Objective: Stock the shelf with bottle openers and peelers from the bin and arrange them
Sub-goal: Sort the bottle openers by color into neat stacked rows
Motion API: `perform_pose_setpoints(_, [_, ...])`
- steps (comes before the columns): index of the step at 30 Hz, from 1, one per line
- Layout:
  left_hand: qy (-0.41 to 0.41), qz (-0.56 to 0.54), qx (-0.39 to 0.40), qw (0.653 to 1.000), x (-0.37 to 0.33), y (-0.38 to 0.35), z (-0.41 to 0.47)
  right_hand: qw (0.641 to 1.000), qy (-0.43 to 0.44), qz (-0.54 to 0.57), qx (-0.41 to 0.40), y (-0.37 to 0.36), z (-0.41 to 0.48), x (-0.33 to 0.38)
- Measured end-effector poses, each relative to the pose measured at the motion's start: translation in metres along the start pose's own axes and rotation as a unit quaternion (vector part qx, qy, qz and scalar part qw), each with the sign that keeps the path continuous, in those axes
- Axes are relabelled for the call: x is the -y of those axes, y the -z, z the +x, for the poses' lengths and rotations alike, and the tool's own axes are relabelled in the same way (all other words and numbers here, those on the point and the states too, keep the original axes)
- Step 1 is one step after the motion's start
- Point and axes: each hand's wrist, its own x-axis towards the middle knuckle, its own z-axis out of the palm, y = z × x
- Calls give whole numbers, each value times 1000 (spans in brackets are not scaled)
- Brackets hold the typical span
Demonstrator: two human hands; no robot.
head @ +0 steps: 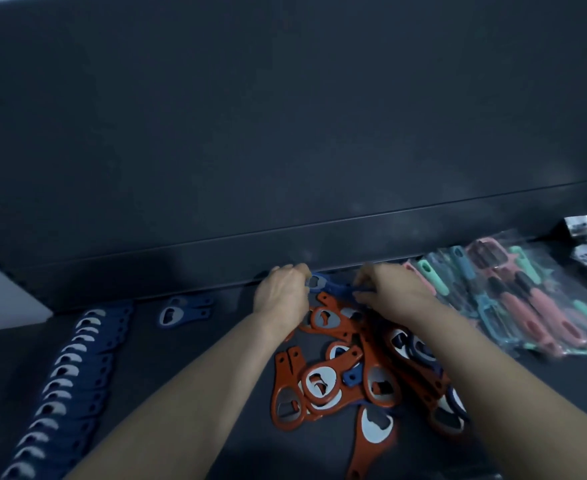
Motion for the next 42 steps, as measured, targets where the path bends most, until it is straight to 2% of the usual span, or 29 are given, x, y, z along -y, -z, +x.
perform_pose_setpoints(3, [-41, 9, 45, 998, -6, -7, 10, 998, -1, 48, -34, 8, -7, -8])
perform_pose_setpoints(6, [-47, 71, 93, 992, -9, -13, 17, 995, -15, 76, -64, 9, -12, -12])
perform_pose_setpoints(8, [-21, 102, 105, 989, -12, -15, 19, 991, -19, 104, -78, 10, -15, -14])
perform_pose_setpoints(13, [46, 103, 73, 991, -5, -9, 17, 985, -21, 149, -88, 13, -18, -13])
perform_pose_setpoints(16, [98, 48, 79, 991, 3, -7, 14, 973, -33, 210, -90, 11, -17, -12])
perform_pose_setpoints(19, [157, -29, 69, 985, 12, -5, 12, 972, -10, 227, -62, 9, -16, -10])
perform_pose_setpoints(23, [157, -75, 4, 985, 16, -3, 5, 976, 14, 214, -32, 11, -17, 0])
perform_pose_setpoints(26, [175, -179, -60, 966, 22, -1, -8, 973, 14, 228, -25, 8, -16, 13])
perform_pose_setpoints(29, [180, -210, -93, 957, 43, 8, -26, 972, 23, 231, -33, 4, -14, 36])
perform_pose_setpoints(33, [205, -220, -90, 949, 89, 28, -58, 969, 76, 234, -22, -8, -12, 79])
perform_pose_setpoints(37, [228, -198, -92, 949, 141, 47, -93, 983, 157, 92, -2, -24, -15, 129])
perform_pose_setpoints(39, [237, -183, -95, 950, 161, 55, -102, 980, 187, 61, 19, -34, -15, 153])
perform_pose_setpoints(42, [230, -166, -91, 955, 181, 60, -106, 977, 192, 77, 51, -54, -16, 178])
